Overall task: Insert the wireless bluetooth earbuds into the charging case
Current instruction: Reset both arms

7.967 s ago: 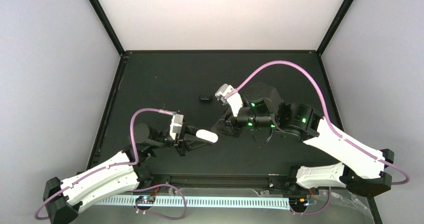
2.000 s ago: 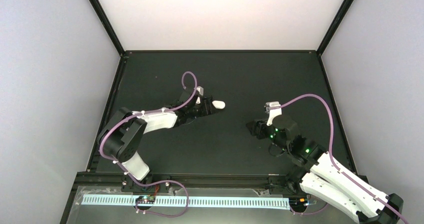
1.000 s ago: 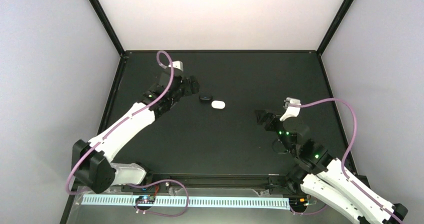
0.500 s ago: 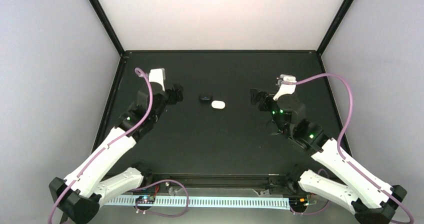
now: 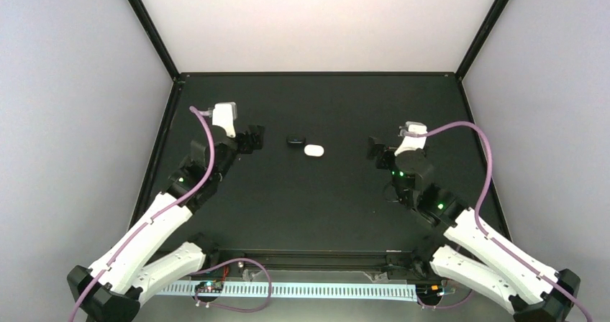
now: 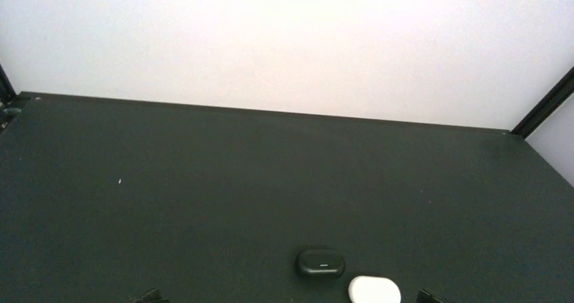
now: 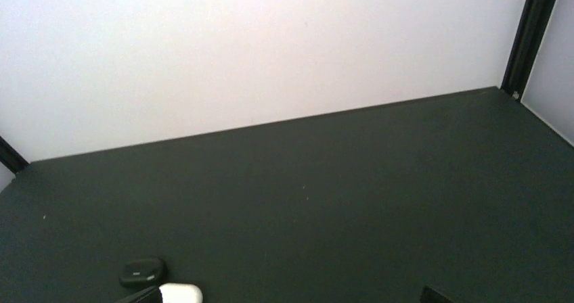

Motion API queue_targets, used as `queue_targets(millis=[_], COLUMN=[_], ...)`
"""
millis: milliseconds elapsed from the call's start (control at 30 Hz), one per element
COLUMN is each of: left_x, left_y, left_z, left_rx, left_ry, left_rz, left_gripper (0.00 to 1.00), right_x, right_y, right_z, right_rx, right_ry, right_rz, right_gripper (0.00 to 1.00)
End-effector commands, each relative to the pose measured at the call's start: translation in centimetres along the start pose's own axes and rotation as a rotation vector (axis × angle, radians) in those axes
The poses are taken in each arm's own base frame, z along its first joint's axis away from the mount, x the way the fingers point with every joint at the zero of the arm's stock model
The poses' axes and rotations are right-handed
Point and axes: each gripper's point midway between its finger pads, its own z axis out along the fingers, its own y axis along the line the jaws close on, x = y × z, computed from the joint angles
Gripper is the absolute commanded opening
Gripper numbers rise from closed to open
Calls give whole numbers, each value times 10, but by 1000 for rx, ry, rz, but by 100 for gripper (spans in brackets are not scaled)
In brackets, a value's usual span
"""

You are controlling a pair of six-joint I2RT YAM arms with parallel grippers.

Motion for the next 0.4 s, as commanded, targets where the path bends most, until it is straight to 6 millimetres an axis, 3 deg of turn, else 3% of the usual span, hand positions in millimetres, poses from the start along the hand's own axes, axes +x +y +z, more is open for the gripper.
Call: queue_targets(millis=[0, 167, 367], left_x=[-20, -27, -29], left_y=[-9, -4, -4], left_z=[-13, -23, -23], left_rx=[60, 55, 61], left_ry=[-68, -127, -147], left_rz=[27, 22, -1], left_gripper=[99, 99, 99], right_x=[-30, -30, -27], right_y=[-8, -16, -11], right_z=[-11, -14, -9], right_rx=[9, 49, 41], right_ry=[-136, -123, -106], right_rz=[48, 23, 12], right_gripper=[100, 100, 100])
